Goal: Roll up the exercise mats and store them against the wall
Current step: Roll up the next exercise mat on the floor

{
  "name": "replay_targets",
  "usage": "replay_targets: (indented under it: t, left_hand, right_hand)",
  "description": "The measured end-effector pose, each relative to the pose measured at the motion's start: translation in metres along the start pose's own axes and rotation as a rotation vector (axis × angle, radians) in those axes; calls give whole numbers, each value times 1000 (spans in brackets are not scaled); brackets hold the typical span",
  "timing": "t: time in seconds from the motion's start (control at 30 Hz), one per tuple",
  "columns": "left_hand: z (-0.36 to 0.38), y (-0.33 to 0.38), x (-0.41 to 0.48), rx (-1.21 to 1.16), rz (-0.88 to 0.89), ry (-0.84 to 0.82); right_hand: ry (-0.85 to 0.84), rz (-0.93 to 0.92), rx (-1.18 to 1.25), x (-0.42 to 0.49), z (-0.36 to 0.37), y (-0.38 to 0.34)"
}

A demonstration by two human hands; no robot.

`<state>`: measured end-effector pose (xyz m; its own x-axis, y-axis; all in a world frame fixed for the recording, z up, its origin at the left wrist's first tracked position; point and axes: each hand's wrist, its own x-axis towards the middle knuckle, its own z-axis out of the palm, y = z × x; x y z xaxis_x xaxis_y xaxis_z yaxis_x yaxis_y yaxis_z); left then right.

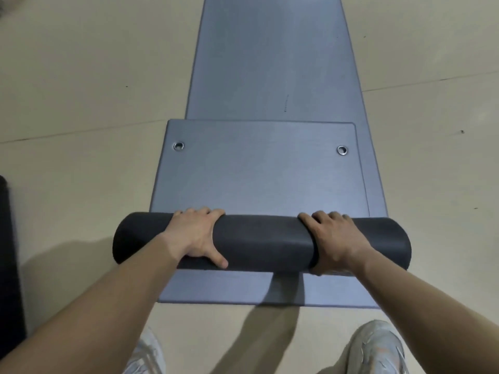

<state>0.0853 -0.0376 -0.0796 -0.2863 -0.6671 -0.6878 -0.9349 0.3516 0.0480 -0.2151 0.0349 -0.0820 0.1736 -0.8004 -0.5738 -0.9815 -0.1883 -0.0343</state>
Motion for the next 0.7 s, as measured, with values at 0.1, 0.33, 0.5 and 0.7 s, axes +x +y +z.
replay_targets:
  t: [0.1,0.33,0.5,0.7]
  left_hand:
    - [45,24,-45,97,-38,117]
    - [33,24,-26,59,12,171]
    - [6,21,-8,66,2,253]
    - [20,27,12,103,-56,297]
  right_hand:
    - [-75,-15,17,-16,2,-2]
    - [67,101,-71,-29,16,-29]
    - [114,118,13,-1,7,-26]
    - [139,96,-45,45,-32,-7]
